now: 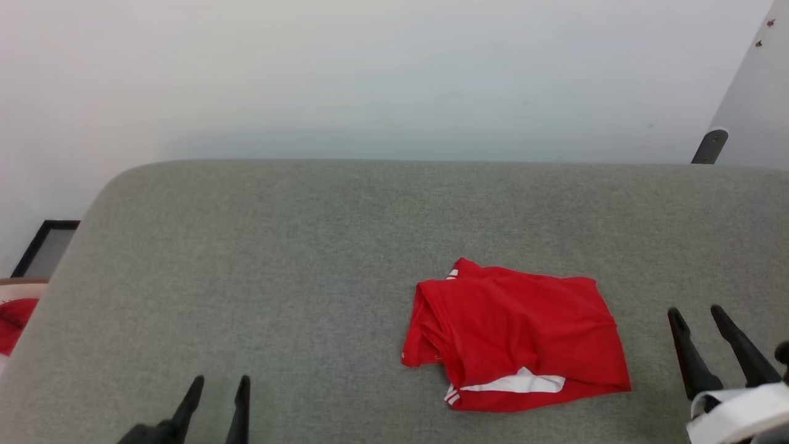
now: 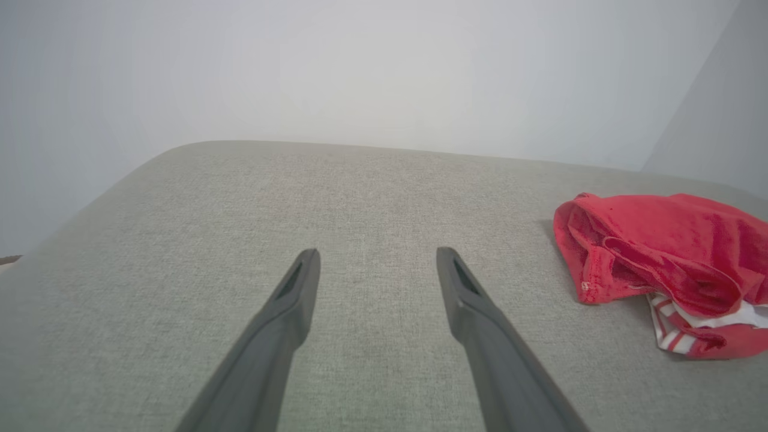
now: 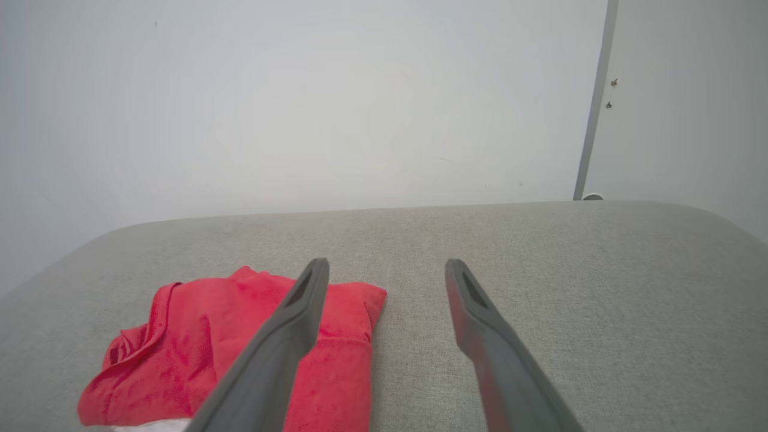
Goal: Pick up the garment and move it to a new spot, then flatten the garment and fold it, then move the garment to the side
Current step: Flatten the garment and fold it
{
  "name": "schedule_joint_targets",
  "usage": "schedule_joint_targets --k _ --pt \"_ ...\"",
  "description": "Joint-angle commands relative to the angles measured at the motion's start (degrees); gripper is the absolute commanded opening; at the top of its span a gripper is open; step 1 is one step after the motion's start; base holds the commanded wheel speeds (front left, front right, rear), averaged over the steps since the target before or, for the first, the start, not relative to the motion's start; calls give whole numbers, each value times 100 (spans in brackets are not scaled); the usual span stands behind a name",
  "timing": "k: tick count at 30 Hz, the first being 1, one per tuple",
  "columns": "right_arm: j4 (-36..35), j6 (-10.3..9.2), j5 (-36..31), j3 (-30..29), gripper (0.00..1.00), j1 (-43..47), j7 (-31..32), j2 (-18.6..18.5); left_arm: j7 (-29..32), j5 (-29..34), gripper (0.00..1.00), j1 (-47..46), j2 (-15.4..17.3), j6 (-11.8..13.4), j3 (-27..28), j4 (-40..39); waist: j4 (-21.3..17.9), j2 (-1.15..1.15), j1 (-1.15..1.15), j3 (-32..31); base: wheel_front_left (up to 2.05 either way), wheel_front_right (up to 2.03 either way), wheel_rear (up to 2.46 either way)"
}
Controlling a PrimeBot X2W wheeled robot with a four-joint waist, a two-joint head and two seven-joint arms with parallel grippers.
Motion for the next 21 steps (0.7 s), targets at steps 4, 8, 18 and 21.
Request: schedule_joint_targets --k 4,8,18,21 --pt "-454 -4 -226 -479 100 564 163 180 3 85 100 368 -52 -12 131 -271 28 0 0 -25 0 0 0" --pt "-902 -4 -380 -885 100 988 363 351 3 82 100 583 -57 -12 149 -489 63 0 0 -17 0 0 0" --pt "-1635 -4 -628 -1284 100 1413 834 722 3 138 100 721 -141 -12 122 -643 78 0 0 -27 0 0 0" --pt "-1734 -4 -670 -1301 100 1421 927 762 3 143 100 699 -153 -12 109 -664 99 0 0 -15 0 0 0"
